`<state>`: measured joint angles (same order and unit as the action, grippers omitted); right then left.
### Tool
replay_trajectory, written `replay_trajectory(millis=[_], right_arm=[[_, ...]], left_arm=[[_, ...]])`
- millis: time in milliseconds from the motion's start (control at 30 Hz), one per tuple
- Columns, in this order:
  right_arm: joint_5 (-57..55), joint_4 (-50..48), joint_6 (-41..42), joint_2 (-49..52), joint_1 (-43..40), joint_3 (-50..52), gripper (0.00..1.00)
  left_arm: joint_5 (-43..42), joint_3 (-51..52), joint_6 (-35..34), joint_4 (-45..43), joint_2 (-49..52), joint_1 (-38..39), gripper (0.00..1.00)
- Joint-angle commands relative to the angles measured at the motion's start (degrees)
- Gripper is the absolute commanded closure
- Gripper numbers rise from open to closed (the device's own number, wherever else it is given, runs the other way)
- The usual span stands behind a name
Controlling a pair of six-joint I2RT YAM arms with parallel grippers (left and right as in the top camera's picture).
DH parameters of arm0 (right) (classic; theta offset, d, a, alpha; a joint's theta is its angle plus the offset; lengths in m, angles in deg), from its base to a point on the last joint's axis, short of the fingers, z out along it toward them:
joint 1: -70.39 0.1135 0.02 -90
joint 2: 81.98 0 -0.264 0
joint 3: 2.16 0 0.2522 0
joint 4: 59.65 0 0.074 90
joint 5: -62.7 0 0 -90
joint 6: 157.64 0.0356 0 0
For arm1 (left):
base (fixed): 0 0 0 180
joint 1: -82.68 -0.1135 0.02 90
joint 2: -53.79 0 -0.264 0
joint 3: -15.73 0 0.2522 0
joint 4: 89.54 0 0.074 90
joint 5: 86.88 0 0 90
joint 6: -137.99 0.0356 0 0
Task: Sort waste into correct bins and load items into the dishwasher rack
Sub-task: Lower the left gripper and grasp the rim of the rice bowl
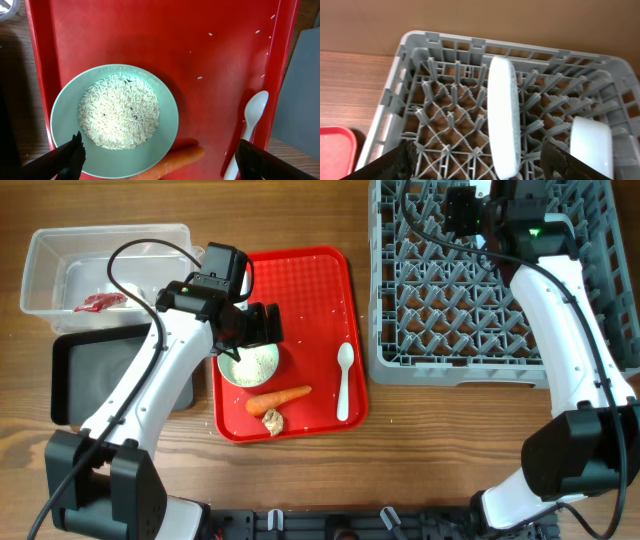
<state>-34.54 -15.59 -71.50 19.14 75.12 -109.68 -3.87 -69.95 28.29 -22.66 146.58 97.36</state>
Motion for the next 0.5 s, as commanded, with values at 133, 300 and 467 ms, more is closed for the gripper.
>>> replay_trajectory(millis=[133, 300, 467], right_arm=[[3.30, 0.13, 1.05, -0.63, 0.07, -0.31, 0.18], [3.30, 0.48, 1.16, -0.63, 0.07, -0.31, 0.18], [3.32, 0.66, 1.51, -0.63, 0.07, -0.31, 0.18]], left_arm=[[-0.48, 0.09, -1.92, -0.22, 0.35, 0.22, 0.07], [-0.70, 0.85, -3.54, -2.40, 0.83, 0.28, 0.12], [-0.72, 2.71, -3.52, -5.66, 2.99, 1.49, 0.13]])
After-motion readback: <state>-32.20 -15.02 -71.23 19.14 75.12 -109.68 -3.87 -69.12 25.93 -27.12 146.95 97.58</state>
